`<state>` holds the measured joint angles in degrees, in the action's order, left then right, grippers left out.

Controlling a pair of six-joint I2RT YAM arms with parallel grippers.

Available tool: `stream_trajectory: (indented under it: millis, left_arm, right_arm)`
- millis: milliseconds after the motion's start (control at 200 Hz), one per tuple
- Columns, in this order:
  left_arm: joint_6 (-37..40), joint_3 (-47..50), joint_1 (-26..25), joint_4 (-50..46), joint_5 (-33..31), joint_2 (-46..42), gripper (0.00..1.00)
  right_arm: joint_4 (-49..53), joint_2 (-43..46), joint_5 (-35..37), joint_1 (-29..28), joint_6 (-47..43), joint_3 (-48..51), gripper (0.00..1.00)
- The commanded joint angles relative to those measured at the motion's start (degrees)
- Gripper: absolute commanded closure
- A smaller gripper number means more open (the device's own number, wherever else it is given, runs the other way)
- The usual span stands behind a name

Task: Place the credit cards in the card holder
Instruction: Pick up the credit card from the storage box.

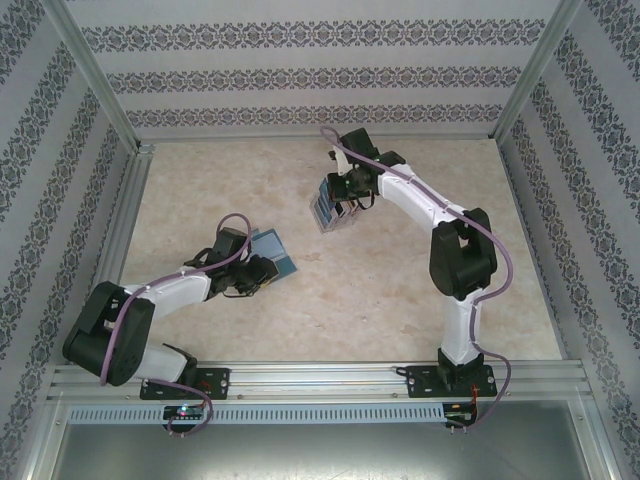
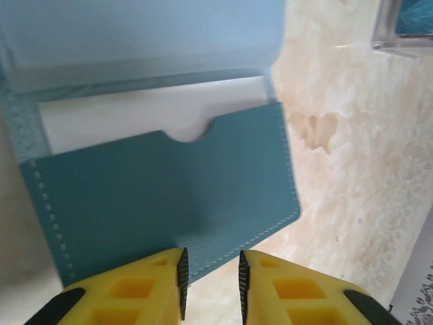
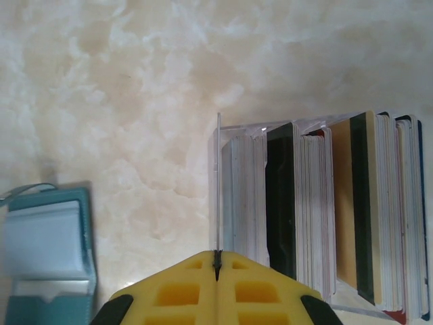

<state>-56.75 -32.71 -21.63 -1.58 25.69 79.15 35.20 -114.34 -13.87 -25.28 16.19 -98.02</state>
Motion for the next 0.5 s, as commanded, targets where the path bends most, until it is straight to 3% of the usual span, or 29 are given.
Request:
stream_trajectory:
  millis: [0,295,495]
  left_arm:
    - [3.4,-3.93,0.69,-4.72,-0.78,-3.33,0.68]
    - [5.67,-9.7,1.04,-11.93,-2.46,-8.36,0.66]
    - [2.36,-11.37,2.56,-4.12,3.74,-8.01,0.64]
  right_arm:
    - [-2.29,3.29,-3.8,0.32,1.97,1.42,0.99]
    - [-3.64,5.5,-6.69,0.68,3.56,3.73,0.98]
    - [-12.26,9.83,-15.98,1.02,10.83,8.86,0.98]
